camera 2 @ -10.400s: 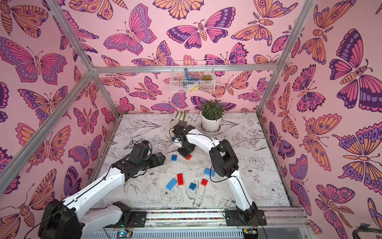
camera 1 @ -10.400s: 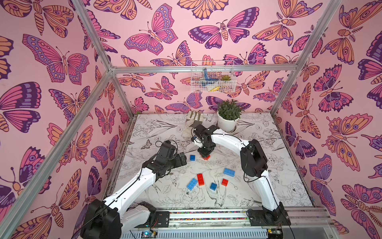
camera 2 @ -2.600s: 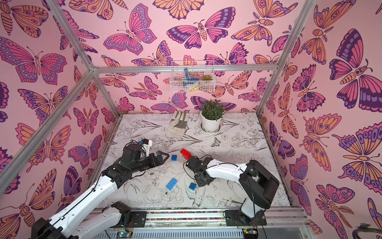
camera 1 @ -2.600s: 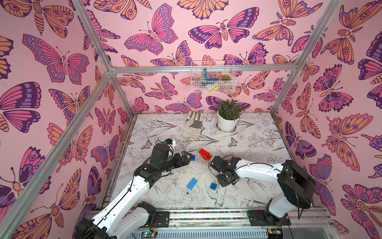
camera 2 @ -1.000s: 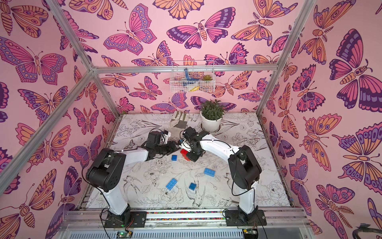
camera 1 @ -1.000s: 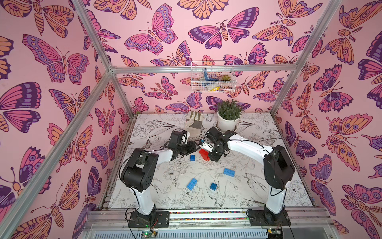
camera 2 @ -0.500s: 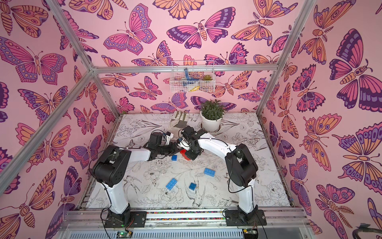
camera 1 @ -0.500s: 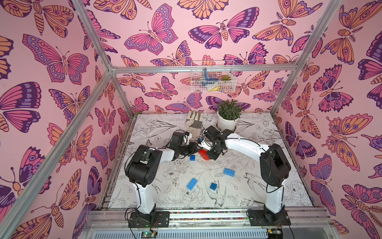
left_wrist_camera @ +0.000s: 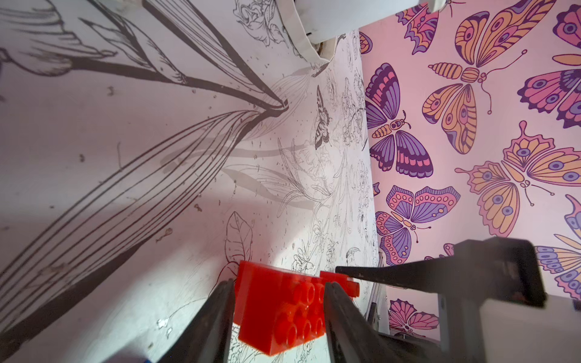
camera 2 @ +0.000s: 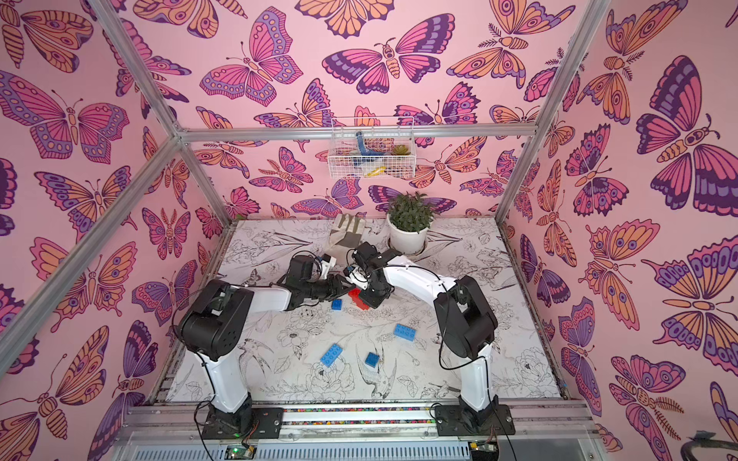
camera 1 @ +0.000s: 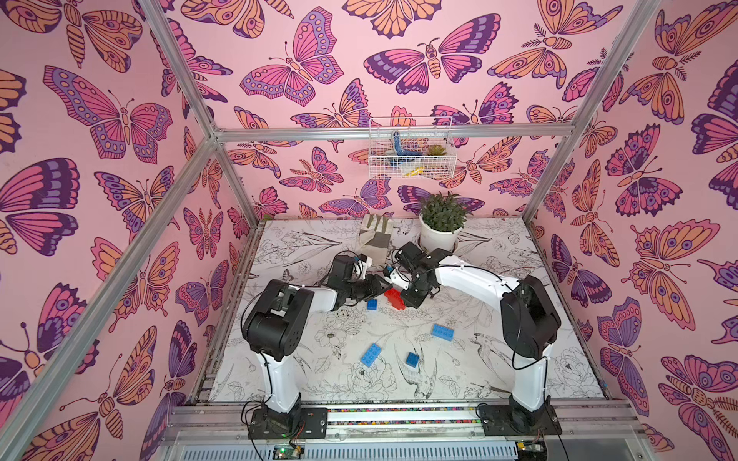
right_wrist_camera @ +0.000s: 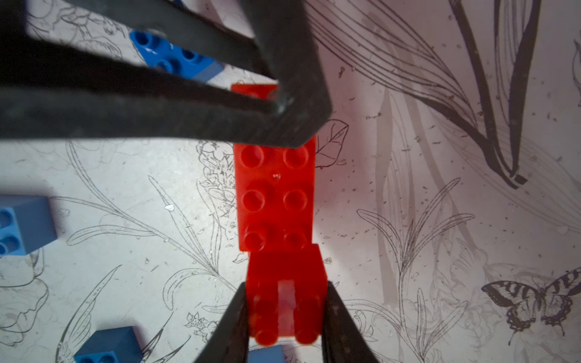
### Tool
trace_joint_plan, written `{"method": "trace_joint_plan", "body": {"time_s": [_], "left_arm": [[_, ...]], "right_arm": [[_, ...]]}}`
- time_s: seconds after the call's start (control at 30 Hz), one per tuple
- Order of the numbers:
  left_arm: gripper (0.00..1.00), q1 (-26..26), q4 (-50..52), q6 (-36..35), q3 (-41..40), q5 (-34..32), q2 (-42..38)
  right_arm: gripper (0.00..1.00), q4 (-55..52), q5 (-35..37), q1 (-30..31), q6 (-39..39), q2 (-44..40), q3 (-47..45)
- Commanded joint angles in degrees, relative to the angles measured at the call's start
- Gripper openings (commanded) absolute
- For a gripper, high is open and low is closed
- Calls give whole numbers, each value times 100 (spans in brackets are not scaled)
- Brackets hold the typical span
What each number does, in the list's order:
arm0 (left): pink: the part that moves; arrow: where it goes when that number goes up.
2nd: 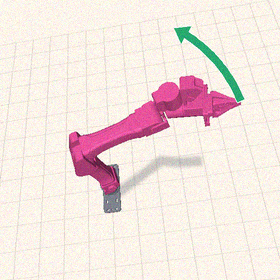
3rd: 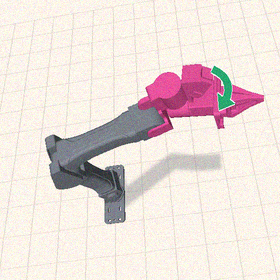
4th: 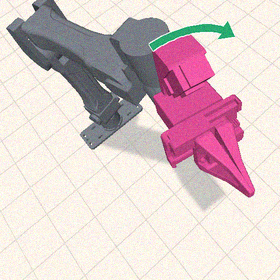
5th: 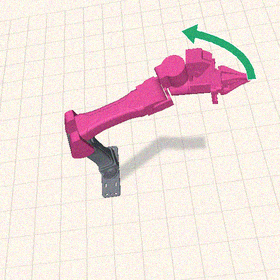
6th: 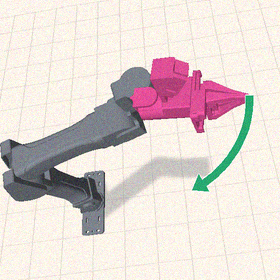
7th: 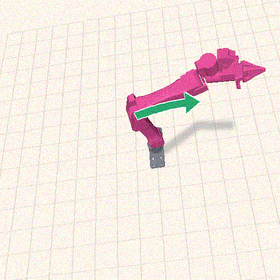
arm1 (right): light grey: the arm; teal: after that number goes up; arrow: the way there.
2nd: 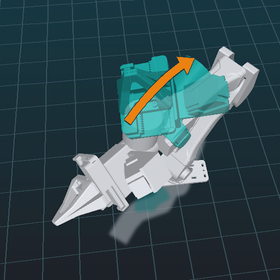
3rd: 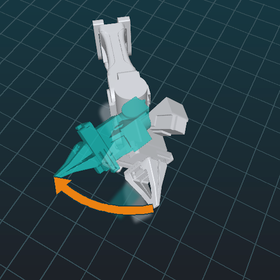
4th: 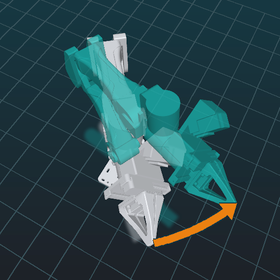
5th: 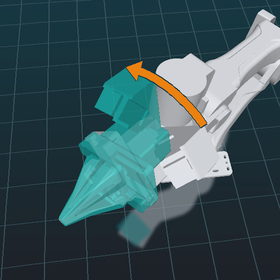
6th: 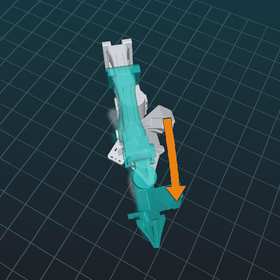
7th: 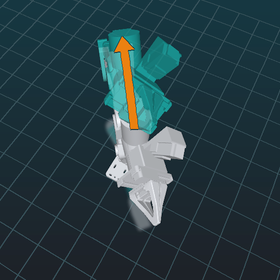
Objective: Assemble a heart with lego
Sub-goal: Assemble the lego brick with the lego brick.
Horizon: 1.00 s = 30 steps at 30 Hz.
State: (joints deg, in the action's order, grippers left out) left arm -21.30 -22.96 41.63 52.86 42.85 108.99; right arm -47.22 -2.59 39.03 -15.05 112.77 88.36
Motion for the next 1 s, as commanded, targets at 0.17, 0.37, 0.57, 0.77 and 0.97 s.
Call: {"method": "trace_joint_plan", "body": {"time_s": [0.17, 0.37, 0.57, 0.77, 0.97], "left_arm": [[49, -6, -129, -1, -109, 189, 212], [46, -71, -123, 4, -122, 188, 222], [43, -144, -125, 27, -127, 171, 193], [42, -206, -192, 84, -177, 181, 185], [41, -252, -312, 168, -239, 215, 136]], "right_arm": [[0, -147, -200, -35, -20, 193, 167], [0, -173, -167, -25, 28, 241, 181], [0, -247, -68, -22, 55, 406, 255], [0, -261, 12, -24, 85, 600, 287], [0, -290, 257, -18, 168, 757, 280]]}}
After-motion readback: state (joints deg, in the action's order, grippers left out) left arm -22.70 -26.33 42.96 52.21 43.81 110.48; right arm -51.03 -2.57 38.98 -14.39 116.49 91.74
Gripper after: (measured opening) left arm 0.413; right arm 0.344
